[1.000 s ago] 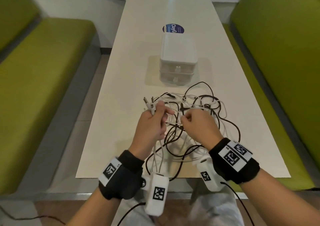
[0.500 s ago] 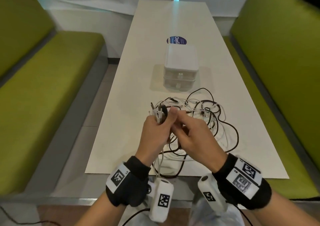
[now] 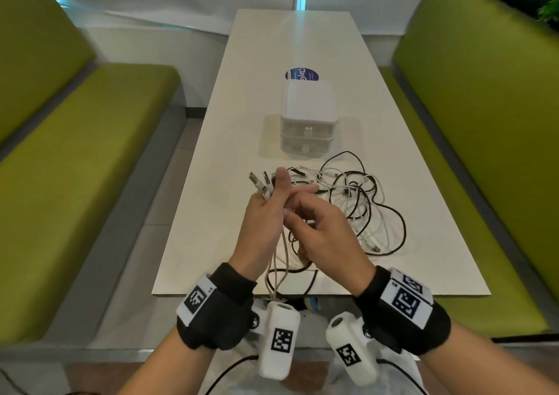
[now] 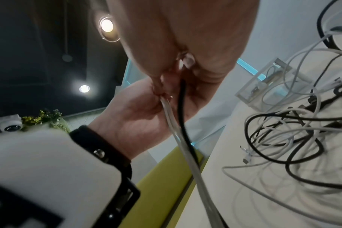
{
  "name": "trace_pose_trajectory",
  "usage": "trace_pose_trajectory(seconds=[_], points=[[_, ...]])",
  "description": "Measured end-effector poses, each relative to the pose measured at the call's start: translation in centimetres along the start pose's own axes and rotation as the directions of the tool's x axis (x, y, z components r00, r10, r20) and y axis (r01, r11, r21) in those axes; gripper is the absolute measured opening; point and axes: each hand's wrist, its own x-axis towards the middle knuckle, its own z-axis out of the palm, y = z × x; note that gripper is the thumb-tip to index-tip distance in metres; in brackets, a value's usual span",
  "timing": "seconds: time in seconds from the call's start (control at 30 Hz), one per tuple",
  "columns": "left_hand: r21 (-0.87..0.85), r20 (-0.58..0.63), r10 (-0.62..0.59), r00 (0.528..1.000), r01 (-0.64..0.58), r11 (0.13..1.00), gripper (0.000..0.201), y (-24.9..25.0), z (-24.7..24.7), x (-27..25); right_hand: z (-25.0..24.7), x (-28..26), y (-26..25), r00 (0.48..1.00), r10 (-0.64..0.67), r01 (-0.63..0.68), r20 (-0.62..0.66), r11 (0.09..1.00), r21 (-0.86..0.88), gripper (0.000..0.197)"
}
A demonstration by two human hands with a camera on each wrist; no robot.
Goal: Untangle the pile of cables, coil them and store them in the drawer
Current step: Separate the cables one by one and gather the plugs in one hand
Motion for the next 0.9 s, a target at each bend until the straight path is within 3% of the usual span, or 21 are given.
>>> trace_pose_trajectory(seconds=[0.1, 0.17, 0.27, 0.33, 0.43, 0.5, 0.57, 0.67, 0.8, 0.9], points=[[0.01, 0.081, 0.019, 0.997, -0.02, 1.0, 0.045, 0.2, -0.3, -0.1, -0.1, 0.0, 0.2, 0.999, -0.036, 0.036, -0.009, 0.999, 0.005, 0.013], [0.033, 0.06, 0.056, 0.997, -0.058, 0.998, 0.046, 0.1, -0.4, -0.1, -0.1, 0.0, 0.3, 0.999, -0.051, 0.051, -0.011, 0.999, -0.019, 0.015], [-0.048, -0.029, 0.127, 0.991, -0.128, 0.991, 0.056, 0.3, -0.7, -0.2, -0.5, -0.3, 0.3, 0.995, 0.09, -0.093, 0.037, 0.992, 0.083, 0.028], [-0.226, -0.028, 0.11, 0.994, -0.113, 0.968, 0.054, 1.1, -1.1, -0.2, -1.3, -0.7, 0.1, 0.977, 0.162, -0.187, 0.14, 0.964, 0.189, 0.037], [-0.454, -0.017, 0.093, 0.996, -0.09, 0.886, 0.054, 3.2, -3.5, 0.4, -2.9, -1.5, 1.3, 0.962, 0.106, -0.089, 0.252, 0.993, -0.077, 0.053], [-0.463, -0.007, 0.12, 0.993, -0.109, 0.879, 0.053, 4.8, -5.5, 1.1, -3.9, -2.2, 2.5, 0.959, 0.124, -0.089, 0.257, 0.986, -0.144, 0.062], [-0.307, 0.035, 0.138, 0.99, -0.121, 0.944, 0.044, 5.3, -6.1, 1.2, -4.6, -2.4, 3.3, 0.961, 0.127, -0.093, 0.246, 0.985, -0.148, 0.064], [0.146, 0.131, 0.143, 0.981, -0.161, 0.976, 0.048, 3.5, -3.7, -0.2, -4.4, -2.3, 3.2, 0.961, 0.121, -0.078, 0.247, 0.981, -0.178, 0.053], [0.589, 0.27, 0.129, 0.954, -0.27, 0.762, 0.061, -0.5, -0.5, -1.9, -4.1, -2.2, 2.4, 0.964, 0.123, -0.105, 0.235, 0.991, -0.085, 0.035], [0.765, 0.255, 0.07, 0.964, -0.246, 0.596, 0.057, -1.5, -0.2, -2.0, -4.5, -2.5, 2.5, 0.968, 0.114, -0.085, 0.224, 0.987, -0.135, 0.026]])
